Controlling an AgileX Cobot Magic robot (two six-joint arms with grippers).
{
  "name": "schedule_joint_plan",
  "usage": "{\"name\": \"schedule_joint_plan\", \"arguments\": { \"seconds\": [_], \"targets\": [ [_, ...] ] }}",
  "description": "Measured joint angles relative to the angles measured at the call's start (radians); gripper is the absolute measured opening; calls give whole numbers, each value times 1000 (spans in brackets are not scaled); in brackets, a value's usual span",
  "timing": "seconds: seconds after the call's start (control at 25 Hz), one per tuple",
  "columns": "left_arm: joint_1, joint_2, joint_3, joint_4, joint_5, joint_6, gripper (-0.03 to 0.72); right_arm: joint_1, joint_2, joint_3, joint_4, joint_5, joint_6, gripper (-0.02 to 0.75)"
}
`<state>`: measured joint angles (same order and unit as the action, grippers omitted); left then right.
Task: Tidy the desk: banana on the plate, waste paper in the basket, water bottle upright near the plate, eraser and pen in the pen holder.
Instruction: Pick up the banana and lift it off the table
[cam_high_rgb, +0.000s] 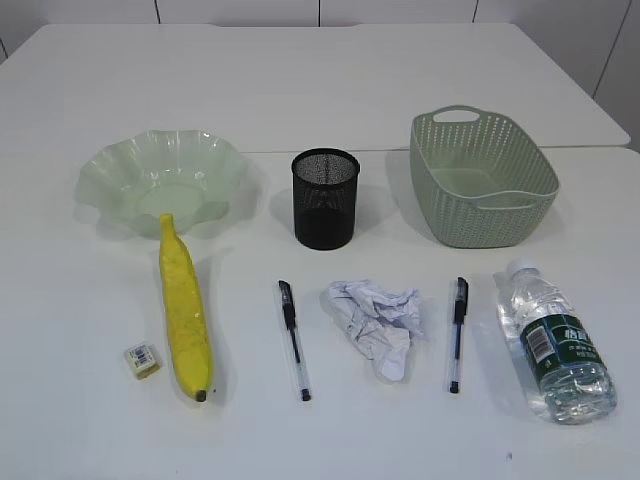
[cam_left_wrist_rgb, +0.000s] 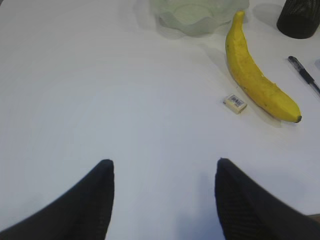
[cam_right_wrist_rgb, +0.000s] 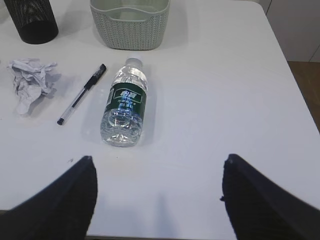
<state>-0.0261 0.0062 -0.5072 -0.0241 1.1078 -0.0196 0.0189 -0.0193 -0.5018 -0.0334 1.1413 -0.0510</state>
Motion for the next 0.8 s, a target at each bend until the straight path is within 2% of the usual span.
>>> {"name": "schedule_joint_plan", "arguments": {
  "seconds": [0.8],
  "targets": [
    [0, 0, 0, 0, 0, 0, 443, 0, 0, 0, 0, 0, 0, 577]
  ]
}}
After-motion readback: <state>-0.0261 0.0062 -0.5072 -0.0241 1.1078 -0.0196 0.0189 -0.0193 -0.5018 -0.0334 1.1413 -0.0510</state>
